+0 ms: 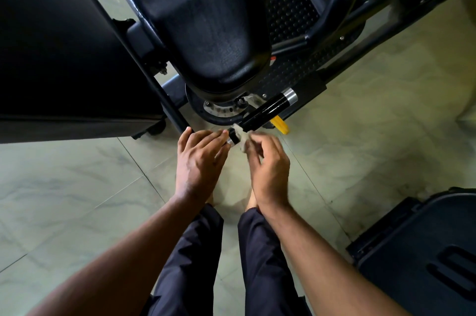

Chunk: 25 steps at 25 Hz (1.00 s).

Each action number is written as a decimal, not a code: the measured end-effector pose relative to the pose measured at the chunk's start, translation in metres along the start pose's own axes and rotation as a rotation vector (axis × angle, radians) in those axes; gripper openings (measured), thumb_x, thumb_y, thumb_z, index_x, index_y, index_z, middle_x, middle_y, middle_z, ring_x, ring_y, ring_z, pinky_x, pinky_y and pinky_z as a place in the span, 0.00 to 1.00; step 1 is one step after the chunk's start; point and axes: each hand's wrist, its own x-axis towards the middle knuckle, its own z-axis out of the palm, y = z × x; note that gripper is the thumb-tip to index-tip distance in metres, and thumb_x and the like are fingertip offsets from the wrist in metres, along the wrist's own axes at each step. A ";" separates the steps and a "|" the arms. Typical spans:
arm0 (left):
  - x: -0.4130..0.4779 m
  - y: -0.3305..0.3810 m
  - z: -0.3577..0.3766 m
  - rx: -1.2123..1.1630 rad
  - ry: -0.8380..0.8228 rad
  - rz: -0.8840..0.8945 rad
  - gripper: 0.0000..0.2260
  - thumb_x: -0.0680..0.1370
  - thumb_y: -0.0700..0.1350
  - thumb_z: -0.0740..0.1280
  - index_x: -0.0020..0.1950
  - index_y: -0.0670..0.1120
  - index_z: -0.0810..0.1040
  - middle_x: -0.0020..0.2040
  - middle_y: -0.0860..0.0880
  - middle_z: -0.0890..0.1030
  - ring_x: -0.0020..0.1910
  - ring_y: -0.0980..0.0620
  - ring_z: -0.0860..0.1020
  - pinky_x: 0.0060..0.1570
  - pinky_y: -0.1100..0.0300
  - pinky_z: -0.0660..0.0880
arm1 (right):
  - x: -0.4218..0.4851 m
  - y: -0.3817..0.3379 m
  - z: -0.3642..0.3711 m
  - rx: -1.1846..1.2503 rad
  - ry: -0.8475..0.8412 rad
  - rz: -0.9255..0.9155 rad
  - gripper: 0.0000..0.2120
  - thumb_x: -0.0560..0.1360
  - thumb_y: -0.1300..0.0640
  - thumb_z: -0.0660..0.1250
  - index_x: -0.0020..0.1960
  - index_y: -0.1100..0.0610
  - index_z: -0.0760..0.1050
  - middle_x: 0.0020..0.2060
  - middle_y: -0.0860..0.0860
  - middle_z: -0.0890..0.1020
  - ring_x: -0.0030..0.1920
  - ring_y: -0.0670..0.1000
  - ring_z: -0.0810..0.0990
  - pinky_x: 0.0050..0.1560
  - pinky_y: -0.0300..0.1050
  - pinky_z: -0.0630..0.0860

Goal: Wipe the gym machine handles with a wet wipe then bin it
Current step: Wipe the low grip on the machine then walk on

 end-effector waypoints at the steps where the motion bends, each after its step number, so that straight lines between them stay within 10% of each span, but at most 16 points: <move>1: 0.000 0.000 0.000 0.003 0.003 0.004 0.08 0.79 0.47 0.69 0.56 0.48 0.83 0.55 0.52 0.84 0.56 0.50 0.77 0.70 0.45 0.62 | 0.006 0.000 -0.004 -0.081 0.022 -0.174 0.10 0.79 0.62 0.66 0.58 0.61 0.80 0.53 0.54 0.81 0.54 0.49 0.78 0.55 0.37 0.75; 9: -0.001 0.003 -0.005 -0.045 -0.042 -0.028 0.09 0.79 0.48 0.66 0.53 0.48 0.84 0.56 0.51 0.84 0.59 0.50 0.77 0.71 0.47 0.60 | 0.052 0.019 -0.021 -0.661 -0.324 -0.799 0.20 0.79 0.64 0.56 0.69 0.61 0.72 0.66 0.59 0.76 0.69 0.60 0.72 0.64 0.53 0.74; 16: 0.012 0.006 -0.029 -0.080 -0.175 -0.063 0.14 0.78 0.52 0.62 0.55 0.49 0.84 0.56 0.53 0.84 0.56 0.52 0.81 0.63 0.43 0.71 | 0.083 -0.002 -0.063 -0.761 -0.226 -0.532 0.17 0.77 0.69 0.59 0.64 0.62 0.74 0.60 0.59 0.75 0.62 0.58 0.73 0.57 0.46 0.78; 19: 0.013 0.025 -0.055 -0.091 -0.203 -0.078 0.15 0.78 0.53 0.61 0.55 0.48 0.84 0.53 0.51 0.85 0.52 0.50 0.82 0.56 0.47 0.75 | 0.077 -0.026 -0.071 -0.596 -0.208 -0.313 0.12 0.77 0.67 0.61 0.55 0.60 0.79 0.51 0.57 0.79 0.50 0.57 0.76 0.46 0.43 0.74; 25: -0.009 0.079 -0.157 -0.088 -0.192 -0.319 0.11 0.79 0.47 0.67 0.60 0.49 0.82 0.57 0.50 0.83 0.57 0.48 0.79 0.56 0.56 0.72 | 0.052 -0.105 -0.129 -0.195 -0.278 0.021 0.11 0.71 0.62 0.69 0.53 0.59 0.82 0.50 0.57 0.79 0.50 0.56 0.79 0.55 0.40 0.72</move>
